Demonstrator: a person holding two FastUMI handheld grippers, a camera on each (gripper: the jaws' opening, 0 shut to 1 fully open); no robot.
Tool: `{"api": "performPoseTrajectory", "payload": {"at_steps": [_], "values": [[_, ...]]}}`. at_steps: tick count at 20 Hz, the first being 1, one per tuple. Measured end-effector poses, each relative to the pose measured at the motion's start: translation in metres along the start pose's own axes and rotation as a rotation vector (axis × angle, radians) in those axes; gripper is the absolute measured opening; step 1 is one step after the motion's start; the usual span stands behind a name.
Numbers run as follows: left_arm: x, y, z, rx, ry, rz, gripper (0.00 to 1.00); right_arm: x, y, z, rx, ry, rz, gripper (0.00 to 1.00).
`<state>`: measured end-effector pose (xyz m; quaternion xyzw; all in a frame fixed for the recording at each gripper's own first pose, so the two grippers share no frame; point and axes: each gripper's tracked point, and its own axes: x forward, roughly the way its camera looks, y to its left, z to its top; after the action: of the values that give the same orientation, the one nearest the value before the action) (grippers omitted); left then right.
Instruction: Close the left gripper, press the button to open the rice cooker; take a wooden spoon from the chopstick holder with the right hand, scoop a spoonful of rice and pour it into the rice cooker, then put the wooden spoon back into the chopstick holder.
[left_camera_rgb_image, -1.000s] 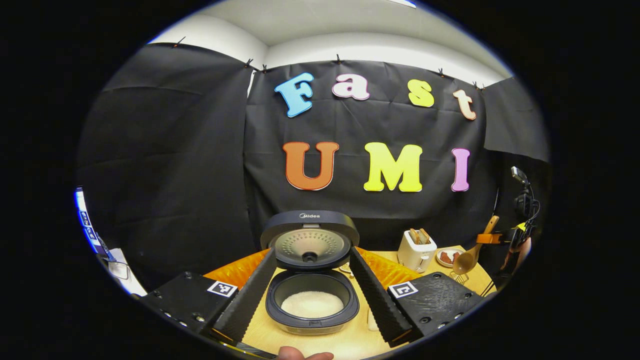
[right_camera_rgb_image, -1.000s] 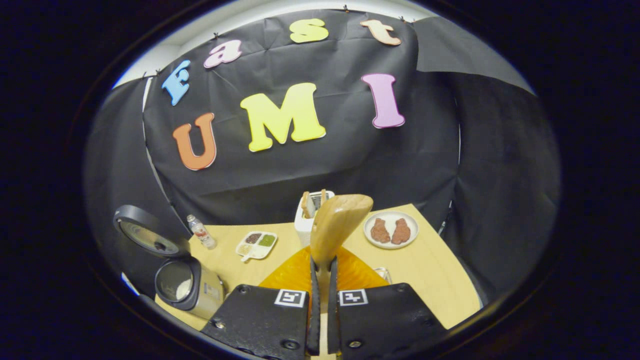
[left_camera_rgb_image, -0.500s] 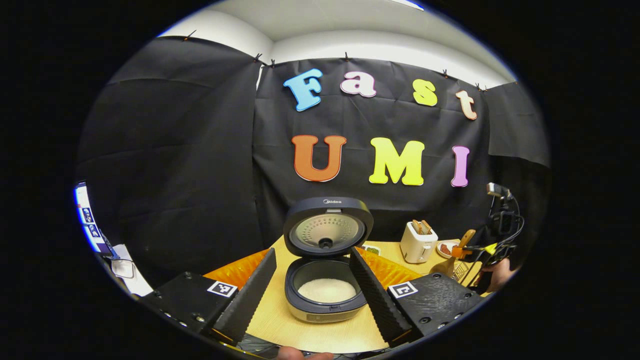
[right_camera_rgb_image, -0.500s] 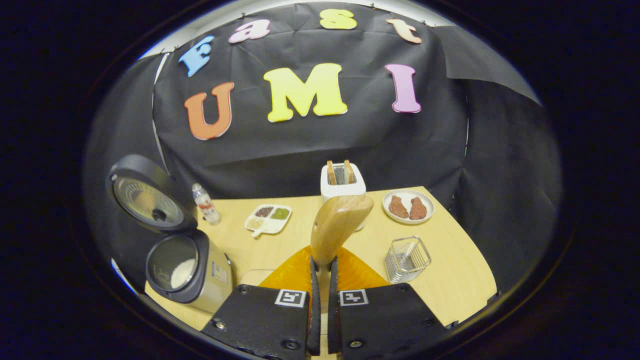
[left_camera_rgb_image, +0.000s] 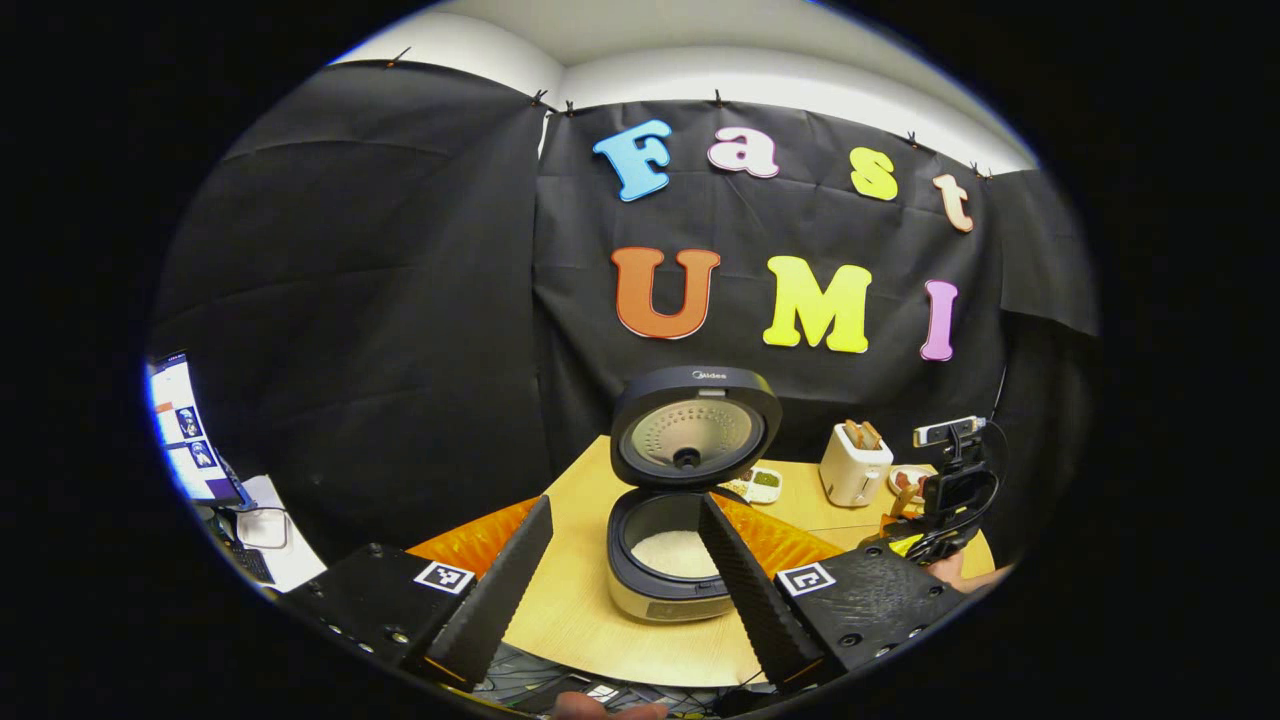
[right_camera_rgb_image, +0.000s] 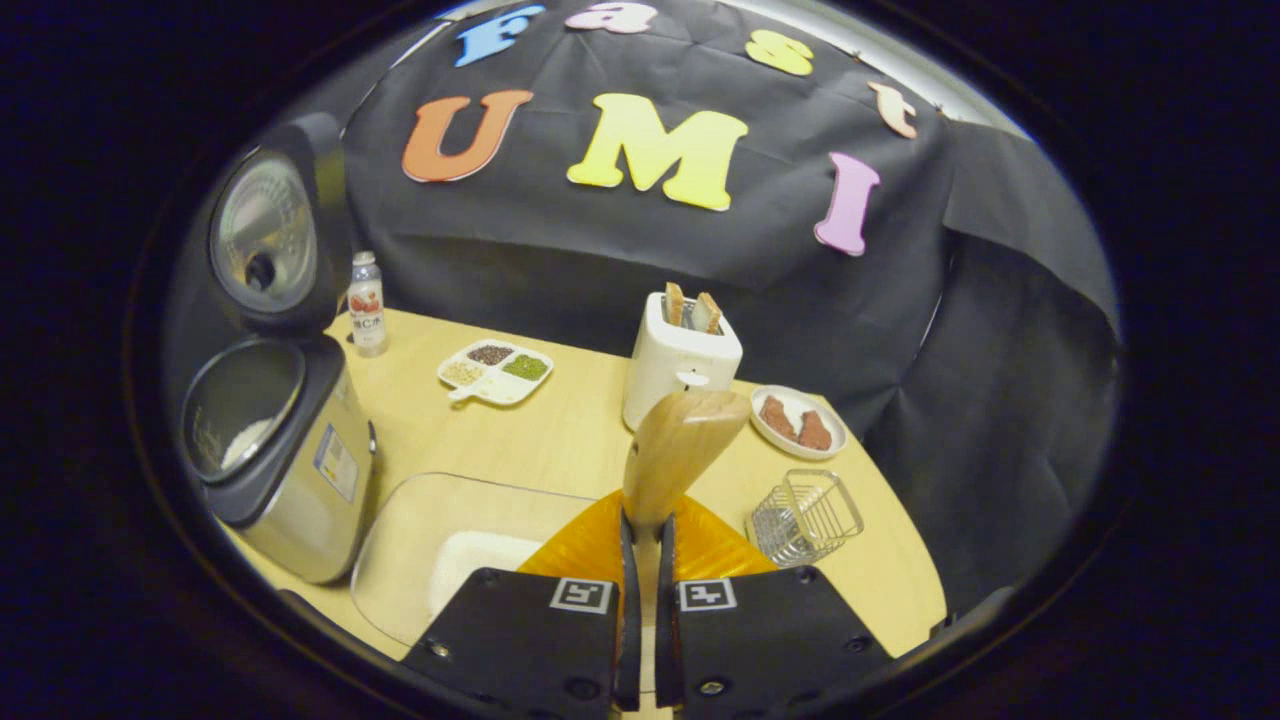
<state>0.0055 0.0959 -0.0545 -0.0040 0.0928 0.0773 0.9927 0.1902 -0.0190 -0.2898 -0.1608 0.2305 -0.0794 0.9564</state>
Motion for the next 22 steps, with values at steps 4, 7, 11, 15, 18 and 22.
{"api": "performPoseTrajectory", "payload": {"at_steps": [4,7,11,15,18,22], "values": [[-0.008,0.005,-0.003,-0.003,0.015,0.013,0.95,0.013,0.012,-0.005,-0.033,-0.028,-0.023,0.11],[-0.012,0.009,-0.009,0.010,0.034,0.028,0.95,0.018,0.033,-0.006,0.034,-0.021,0.038,0.11],[-0.020,0.014,-0.010,0.012,0.047,0.042,0.95,0.014,0.061,-0.006,0.134,0.002,0.147,0.11],[-0.018,0.012,-0.010,-0.004,0.045,0.054,0.95,0.001,0.087,-0.007,0.302,0.070,0.277,0.11],[-0.018,0.007,-0.008,-0.013,0.036,0.049,0.95,-0.009,0.105,-0.008,0.397,0.135,0.373,0.11],[-0.020,0.003,-0.008,-0.005,0.035,0.049,0.95,-0.013,0.094,-0.015,0.594,0.232,0.403,0.11]]}}
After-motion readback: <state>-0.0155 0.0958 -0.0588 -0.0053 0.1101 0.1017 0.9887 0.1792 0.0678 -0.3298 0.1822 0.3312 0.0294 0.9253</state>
